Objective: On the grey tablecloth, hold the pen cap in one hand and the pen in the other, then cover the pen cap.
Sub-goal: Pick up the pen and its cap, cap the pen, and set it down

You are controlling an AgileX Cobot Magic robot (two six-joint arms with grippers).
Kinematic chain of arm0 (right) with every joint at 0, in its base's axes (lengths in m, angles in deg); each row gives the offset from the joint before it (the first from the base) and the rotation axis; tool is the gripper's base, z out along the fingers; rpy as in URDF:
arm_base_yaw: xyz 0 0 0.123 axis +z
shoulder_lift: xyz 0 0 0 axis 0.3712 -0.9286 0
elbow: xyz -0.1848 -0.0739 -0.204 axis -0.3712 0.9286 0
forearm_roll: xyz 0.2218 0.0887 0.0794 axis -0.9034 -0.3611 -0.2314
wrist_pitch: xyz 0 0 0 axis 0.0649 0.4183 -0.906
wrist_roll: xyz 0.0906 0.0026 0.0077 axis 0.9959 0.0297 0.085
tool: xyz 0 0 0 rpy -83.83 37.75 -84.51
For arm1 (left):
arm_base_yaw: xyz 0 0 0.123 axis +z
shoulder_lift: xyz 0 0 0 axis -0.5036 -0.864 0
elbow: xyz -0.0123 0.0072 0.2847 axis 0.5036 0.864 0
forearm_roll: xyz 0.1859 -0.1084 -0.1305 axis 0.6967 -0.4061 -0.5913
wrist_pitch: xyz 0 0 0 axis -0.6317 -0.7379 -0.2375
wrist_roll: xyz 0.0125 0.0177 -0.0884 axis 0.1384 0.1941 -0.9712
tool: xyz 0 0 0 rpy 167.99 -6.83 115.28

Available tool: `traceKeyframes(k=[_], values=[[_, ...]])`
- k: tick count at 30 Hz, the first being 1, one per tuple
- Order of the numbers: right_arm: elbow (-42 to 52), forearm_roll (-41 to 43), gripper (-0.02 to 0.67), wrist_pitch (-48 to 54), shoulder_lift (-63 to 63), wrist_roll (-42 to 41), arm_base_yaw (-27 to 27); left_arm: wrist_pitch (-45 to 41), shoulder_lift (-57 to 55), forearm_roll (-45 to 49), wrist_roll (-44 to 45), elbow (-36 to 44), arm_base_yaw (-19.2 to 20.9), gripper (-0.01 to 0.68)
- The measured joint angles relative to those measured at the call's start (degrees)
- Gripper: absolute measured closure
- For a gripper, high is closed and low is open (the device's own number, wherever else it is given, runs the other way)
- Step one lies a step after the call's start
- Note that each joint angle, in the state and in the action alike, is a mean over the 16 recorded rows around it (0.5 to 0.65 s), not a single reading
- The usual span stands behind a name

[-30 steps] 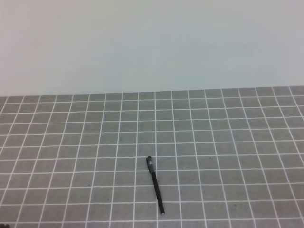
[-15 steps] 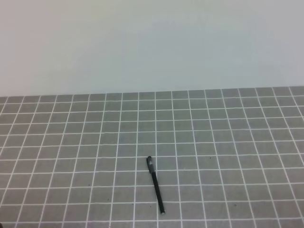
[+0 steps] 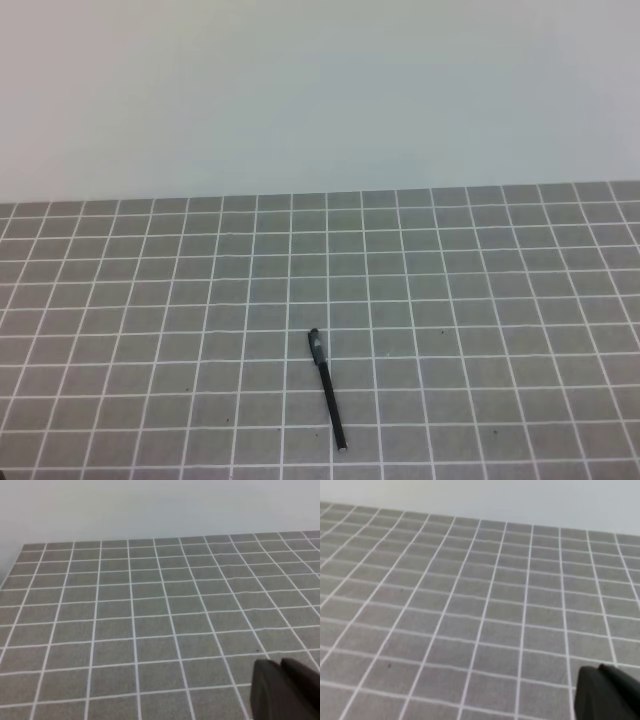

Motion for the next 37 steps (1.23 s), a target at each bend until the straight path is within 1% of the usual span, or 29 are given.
traceKeyframes(k=[11, 16, 37], values=[[0.0, 18.0, 0.645, -1.1, 0.0, 21.8, 0.0, 0.0, 0.0, 0.0, -0.1, 0.0, 0.0, 0.674], [-0.1, 24.2, 0.645, -0.1, 0.0, 28.3, 0.0, 0.0, 0.0, 0.0, 0.1, 0.0, 0.0, 0.674], [-0.2, 25.1, 0.646, 0.4, 0.0, 28.0, 0.0, 0.0, -0.1, 0.0, 0.6, 0.0, 0.0, 0.674]])
